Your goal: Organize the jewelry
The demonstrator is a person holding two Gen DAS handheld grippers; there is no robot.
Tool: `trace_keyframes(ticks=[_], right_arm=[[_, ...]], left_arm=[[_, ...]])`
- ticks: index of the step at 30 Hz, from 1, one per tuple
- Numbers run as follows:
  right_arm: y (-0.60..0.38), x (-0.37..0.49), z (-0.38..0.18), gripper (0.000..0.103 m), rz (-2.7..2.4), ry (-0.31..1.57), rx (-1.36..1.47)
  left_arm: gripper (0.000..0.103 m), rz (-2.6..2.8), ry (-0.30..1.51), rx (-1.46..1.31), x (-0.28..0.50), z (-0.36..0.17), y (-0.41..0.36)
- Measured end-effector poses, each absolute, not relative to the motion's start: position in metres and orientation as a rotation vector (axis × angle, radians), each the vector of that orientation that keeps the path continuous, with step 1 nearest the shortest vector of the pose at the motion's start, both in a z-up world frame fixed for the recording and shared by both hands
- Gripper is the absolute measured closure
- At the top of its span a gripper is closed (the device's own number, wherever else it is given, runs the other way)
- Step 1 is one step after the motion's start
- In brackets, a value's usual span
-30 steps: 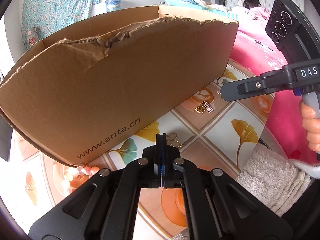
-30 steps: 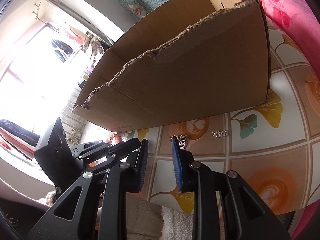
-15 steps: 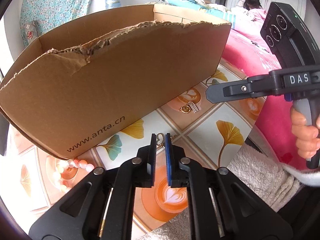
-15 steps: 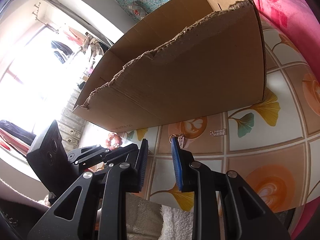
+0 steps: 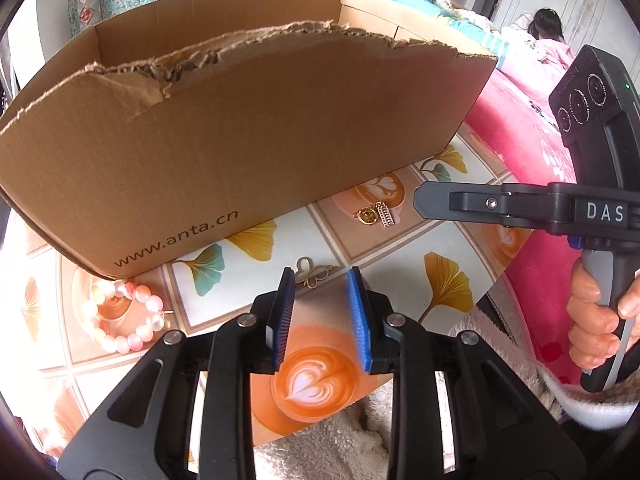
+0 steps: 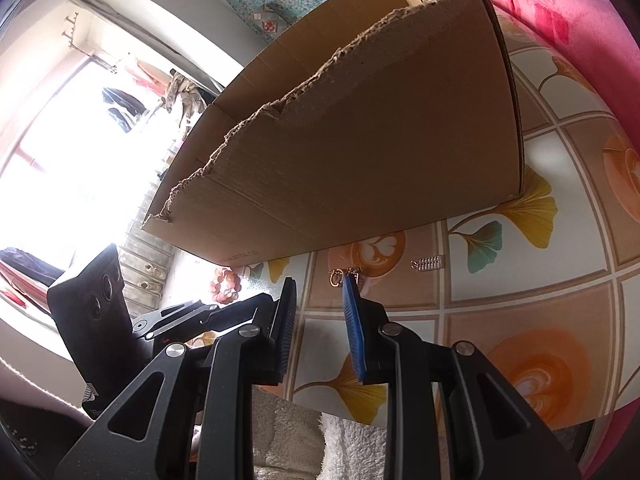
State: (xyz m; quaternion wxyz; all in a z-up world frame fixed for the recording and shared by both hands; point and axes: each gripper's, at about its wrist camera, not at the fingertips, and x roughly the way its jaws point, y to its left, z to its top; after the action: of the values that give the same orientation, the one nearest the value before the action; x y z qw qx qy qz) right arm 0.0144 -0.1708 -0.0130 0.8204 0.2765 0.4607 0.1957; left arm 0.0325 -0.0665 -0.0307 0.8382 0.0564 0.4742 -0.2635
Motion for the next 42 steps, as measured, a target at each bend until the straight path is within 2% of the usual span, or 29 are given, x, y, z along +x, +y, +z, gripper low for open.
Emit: trace_keyframes(ticks=[12, 14, 16, 26, 27, 28, 42], right_arm=[[-0.169, 0.019, -0.023, 0.079, 0.433, 0.991, 0.609], [-0.170, 0.019, -0.024, 0.079, 0.431, 0.990, 0.612], [-0.172, 0.019, -0.024, 0.079, 0.428, 0.987, 0.615], [-0.170, 0.016, -0.019, 0.079, 0.417, 0.974, 0.604], [-0.170, 0.015, -0.018, 0.079, 0.413, 0.971, 0.599], [-0.170, 0.014, -0.016, 0.079, 0.408, 0.970, 0.592], [-0.156, 0.006, 0.000, 0.079, 0.385, 0.958, 0.439]], left_arm=[[0.077, -0.514, 0.968, 0.173, 0.035, -0.036, -0.091], [0.078, -0.508, 0.952, 0.203, 0.033, -0.036, -0.096], [0.085, -0.500, 0.937, 0.229, 0.032, -0.037, -0.098], [0.085, -0.544, 0.916, 0.222, 0.030, -0.037, -0.093], [0.088, -0.550, 0.915, 0.211, 0.030, -0.036, -0.090], [0.103, -0.561, 0.925, 0.201, 0.031, -0.036, -0.088], [0.103, -0.525, 0.916, 0.137, 0.024, -0.028, -0.049]])
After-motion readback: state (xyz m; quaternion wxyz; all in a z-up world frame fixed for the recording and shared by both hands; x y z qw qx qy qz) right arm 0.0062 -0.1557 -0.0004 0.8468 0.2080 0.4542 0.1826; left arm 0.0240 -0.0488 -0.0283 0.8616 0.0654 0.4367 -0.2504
